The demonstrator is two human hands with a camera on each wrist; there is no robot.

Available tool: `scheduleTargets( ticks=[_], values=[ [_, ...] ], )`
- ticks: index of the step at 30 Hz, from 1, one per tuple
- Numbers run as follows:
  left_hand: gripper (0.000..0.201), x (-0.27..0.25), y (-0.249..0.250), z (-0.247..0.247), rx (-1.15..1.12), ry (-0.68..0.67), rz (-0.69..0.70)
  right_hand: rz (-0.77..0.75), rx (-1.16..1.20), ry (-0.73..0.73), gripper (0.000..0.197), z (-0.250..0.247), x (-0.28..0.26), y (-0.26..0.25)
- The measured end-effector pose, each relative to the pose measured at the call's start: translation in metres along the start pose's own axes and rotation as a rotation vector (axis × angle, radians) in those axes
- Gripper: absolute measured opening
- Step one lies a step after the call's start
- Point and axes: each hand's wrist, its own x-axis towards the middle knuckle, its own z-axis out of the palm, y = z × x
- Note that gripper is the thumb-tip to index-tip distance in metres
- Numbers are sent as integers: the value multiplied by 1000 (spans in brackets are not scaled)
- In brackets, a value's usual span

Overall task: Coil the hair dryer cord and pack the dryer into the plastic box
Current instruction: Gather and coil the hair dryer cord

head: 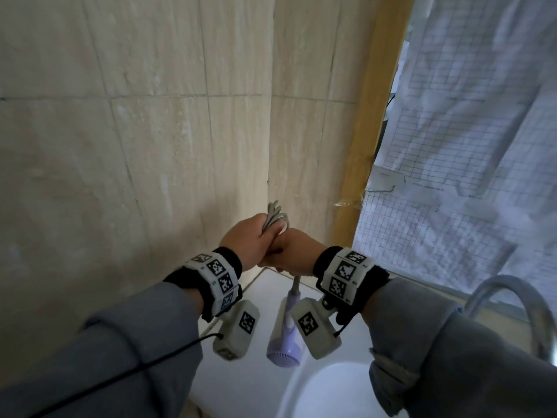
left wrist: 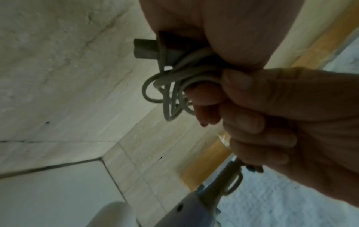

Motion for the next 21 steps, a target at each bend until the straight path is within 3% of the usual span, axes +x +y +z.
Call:
scheduleTargets(
  ticks=[3, 6, 9, 13, 15, 18, 21],
  values=[
    [44, -1, -2, -4, -80, -18, -29, -73, 70, 76, 18, -6, -6, 4],
    [41, -1, 0, -9, -188, -136, -52, -140, 75, 150, 26, -8, -5, 8],
    [39, 1, 9, -13, -100, -243, -31, -124, 166, 238, 34, -8, 4, 19],
    [39, 10, 14, -18, 99, -292, -79, -108, 253, 232, 38, -9, 6, 36],
    [34, 11, 11, -16, 122, -260, -126, -25, 219, 169, 35, -13, 2, 47],
    [35, 10, 13, -10, 7, -204, -159, 251, 159, 89, 34, -4, -2, 65],
    [34, 10, 21, -8, -148, -149, -180, 604, 340, -39, 69, 21, -3, 82]
  ],
)
